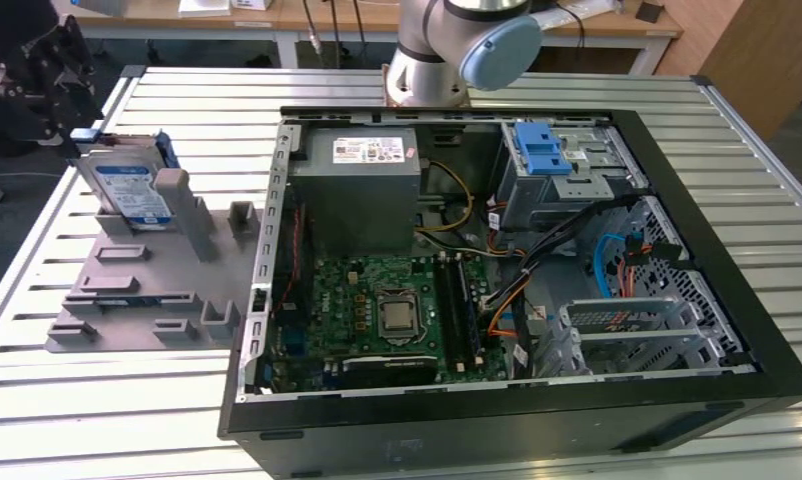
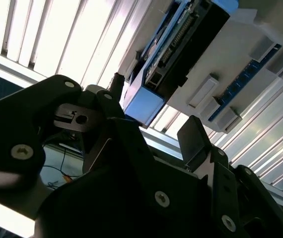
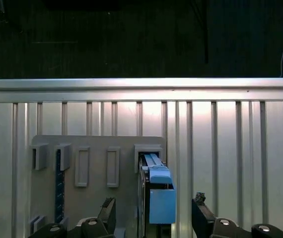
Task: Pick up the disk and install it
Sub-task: 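Pick up the disk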
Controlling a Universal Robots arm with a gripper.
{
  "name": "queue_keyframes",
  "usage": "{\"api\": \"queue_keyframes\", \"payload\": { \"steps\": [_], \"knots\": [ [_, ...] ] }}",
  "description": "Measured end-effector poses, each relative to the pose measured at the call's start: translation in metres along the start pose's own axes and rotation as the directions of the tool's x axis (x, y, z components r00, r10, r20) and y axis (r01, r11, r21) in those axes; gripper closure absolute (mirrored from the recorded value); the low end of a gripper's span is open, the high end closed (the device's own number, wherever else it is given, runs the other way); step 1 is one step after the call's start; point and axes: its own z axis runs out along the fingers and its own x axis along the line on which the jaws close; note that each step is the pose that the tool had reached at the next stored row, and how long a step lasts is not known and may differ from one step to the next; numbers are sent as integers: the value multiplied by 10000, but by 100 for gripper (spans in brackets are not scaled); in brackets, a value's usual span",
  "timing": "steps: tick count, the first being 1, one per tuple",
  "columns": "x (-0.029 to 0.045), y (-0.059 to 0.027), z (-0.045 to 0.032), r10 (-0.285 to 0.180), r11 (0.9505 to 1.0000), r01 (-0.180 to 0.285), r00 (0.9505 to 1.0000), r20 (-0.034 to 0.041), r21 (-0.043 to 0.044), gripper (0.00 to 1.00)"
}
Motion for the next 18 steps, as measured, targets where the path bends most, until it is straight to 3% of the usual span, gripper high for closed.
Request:
{"api": "queue_keyframes", "payload": {
  "steps": [14, 18],
  "knots": [
    [7, 25, 255, 1, 10000, -1, 10000, 1, 45, 29],
    [39, 28, 318, 0, 10000, 0, 10000, 5, 56, 29]
  ]
}}
